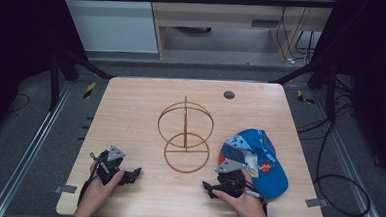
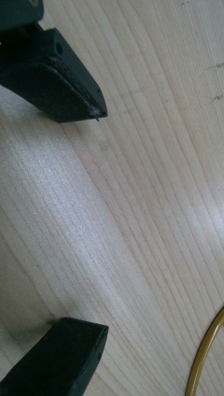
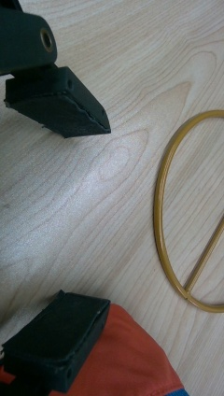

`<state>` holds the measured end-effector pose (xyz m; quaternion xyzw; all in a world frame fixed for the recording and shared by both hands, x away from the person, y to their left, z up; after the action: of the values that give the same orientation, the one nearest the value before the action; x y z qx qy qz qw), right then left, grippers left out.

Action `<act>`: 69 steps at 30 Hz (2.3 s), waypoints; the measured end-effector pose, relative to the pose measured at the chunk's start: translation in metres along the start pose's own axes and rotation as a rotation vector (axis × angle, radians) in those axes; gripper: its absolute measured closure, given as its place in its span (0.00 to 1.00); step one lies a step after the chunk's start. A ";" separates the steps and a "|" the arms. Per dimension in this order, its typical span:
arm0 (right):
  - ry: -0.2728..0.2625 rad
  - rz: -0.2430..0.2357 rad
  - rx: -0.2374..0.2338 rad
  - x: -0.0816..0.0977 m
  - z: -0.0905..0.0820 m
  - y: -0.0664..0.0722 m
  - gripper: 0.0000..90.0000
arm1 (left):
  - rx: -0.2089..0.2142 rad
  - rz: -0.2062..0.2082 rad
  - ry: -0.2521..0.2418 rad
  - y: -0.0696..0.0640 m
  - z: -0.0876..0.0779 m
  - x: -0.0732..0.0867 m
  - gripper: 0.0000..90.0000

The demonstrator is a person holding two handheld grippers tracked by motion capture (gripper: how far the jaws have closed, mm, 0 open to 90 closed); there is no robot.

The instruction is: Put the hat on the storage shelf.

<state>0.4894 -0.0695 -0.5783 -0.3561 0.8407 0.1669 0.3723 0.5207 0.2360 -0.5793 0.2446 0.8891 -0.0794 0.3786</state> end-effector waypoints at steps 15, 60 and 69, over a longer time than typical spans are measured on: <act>0.018 -0.003 0.018 -0.003 -0.015 -0.001 0.14 | 0.000 0.000 0.000 0.000 0.000 0.000 0.00; 0.223 0.155 0.158 0.005 -0.135 -0.134 0.37 | 0.000 -0.001 -0.001 0.000 0.000 0.000 0.00; 0.275 0.185 0.131 0.003 -0.116 -0.134 0.46 | 0.000 -0.001 -0.001 0.000 0.000 0.000 0.00</act>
<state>0.5263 -0.2271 -0.5050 -0.2719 0.9219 0.0951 0.2592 0.5209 0.2358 -0.5793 0.2443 0.8891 -0.0795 0.3789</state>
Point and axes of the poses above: each handheld gripper's, and its own axes: z roughly forward along the jaws, x roughly out of its underside, y roughly to its left, the point moved 10 cm from there along z, roughly forward along the jaws, and after that the axes turned 2 degrees about -x, right-handed, at the moved point
